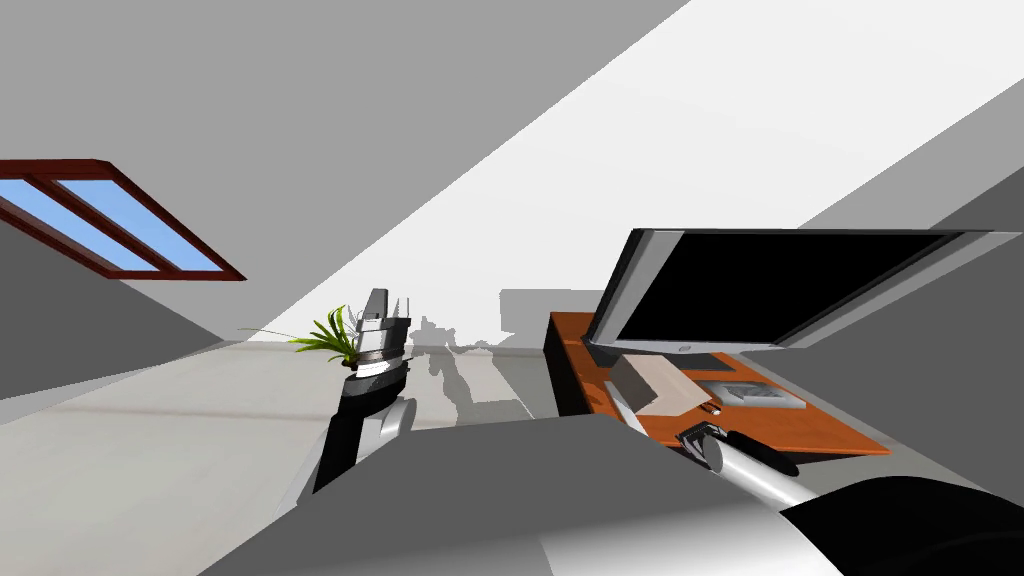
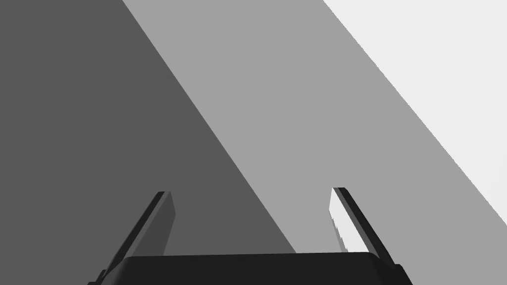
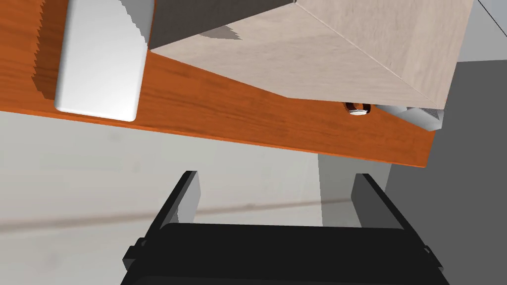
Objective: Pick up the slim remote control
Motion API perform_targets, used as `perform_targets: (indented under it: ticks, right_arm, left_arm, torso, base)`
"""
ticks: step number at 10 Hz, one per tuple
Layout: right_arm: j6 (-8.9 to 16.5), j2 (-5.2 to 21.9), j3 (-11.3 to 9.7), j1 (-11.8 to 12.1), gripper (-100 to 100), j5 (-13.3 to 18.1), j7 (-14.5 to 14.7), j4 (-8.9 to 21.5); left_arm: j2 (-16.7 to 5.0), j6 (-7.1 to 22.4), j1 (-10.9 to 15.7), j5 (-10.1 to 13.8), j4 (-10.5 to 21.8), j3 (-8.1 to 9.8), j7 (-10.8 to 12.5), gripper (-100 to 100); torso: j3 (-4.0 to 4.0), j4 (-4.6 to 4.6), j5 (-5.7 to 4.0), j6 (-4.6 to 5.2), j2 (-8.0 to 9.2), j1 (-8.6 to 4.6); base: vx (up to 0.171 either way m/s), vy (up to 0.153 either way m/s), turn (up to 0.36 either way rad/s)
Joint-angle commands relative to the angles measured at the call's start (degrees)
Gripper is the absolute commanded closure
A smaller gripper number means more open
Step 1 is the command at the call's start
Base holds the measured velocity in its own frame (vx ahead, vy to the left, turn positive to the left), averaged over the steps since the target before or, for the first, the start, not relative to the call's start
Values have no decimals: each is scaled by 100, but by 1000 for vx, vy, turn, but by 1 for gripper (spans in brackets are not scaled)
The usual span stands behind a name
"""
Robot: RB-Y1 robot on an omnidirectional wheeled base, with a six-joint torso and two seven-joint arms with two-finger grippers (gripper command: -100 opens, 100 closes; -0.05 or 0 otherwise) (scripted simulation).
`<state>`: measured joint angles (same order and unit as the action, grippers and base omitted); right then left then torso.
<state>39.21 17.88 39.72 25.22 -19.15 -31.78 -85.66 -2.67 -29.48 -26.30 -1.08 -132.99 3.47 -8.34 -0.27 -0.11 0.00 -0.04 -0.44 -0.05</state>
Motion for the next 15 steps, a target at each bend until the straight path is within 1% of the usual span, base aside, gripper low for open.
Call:
perform_targets:
  ticks: [1,2,3,4,5,6,7,8,9,10,11,13,15]
  right_arm:
    - [194,-25,59,32,-100,-70,-66,57]
    - [386,-19,156,-35,-100,-180,-163,351]
    - [432,-19,156,-35,-100,-180,-163,351]
    - [659,-10,247,-102,-100,-286,-254,596]
    - [810,4,333,-168,-100,-388,-337,819]
    - [875,4,333,-168,-100,-388,-337,921]
    - [1043,23,413,-232,-100,-485,-414,1190]
    - [1079,23,413,-232,-100,-485,-414,1190]
    - [1270,48,488,-294,-100,-576,-486,1423]
    - [1436,76,556,-353,-100,-661,-552,1584]
    - [1448,76,556,-353,-100,-661,-552,1688]
    - [1762,134,674,-461,-100,-812,-668,2084]
    - [2011,174,761,-554,-100,-933,-764,2480]
  left_arm:
    - [0,0,0,0,0,0,0,0]
    - [0,0,0,0,0,0,0,0]
    - [0,0,0,0,0,0,0,0]
    - [0,0,0,0,0,0,0,0]
    - [0,0,0,0,0,0,0,0]
    - [0,0,0,0,0,0,0,0]
    - [0,0,0,0,0,0,0,0]
    - [0,0,0,0,0,0,0,0]
    - [0,0,0,0,0,0,0,0]
    - [0,0,0,0,0,0,0,0]
    - [0,0,0,0,0,0,0,0]
    - [0,0,0,0,0,0,0,0]
    - [-1,0,0,0,0,1,0,0]
  torso:
    - [0,0,0,0,0,0]
    - [3,1,0,0,5,-3]
    - [1,0,0,0,1,-2]
    - [1,1,0,-1,3,-6]
    - [1,0,-1,-1,1,-5]
    - [-7,-2,-1,0,-12,-8]
    - [-4,-2,-2,-1,-6,-12]
    - [-2,-1,-3,-1,-3,-17]
    - [3,1,-2,-1,6,-15]
    - [3,1,-2,-1,6,-14]
    - [-4,-1,-3,-2,-8,-19]
    - [1,0,-2,-1,2,-15]
    - [-5,-2,-4,-2,-7,-26]
  base:
    - [80,14,-18]
    - [98,19,-25]
    - [86,8,-20]
    - [93,11,-22]
    - [141,6,-29]
    - [111,-10,-10]
    - [97,-23,-17]
    - [74,-11,-2]
    - [81,-8,-13]
    - [130,-24,-18]
    - [99,-15,2]
    - [98,-21,-11]
    - [130,-55,-2]
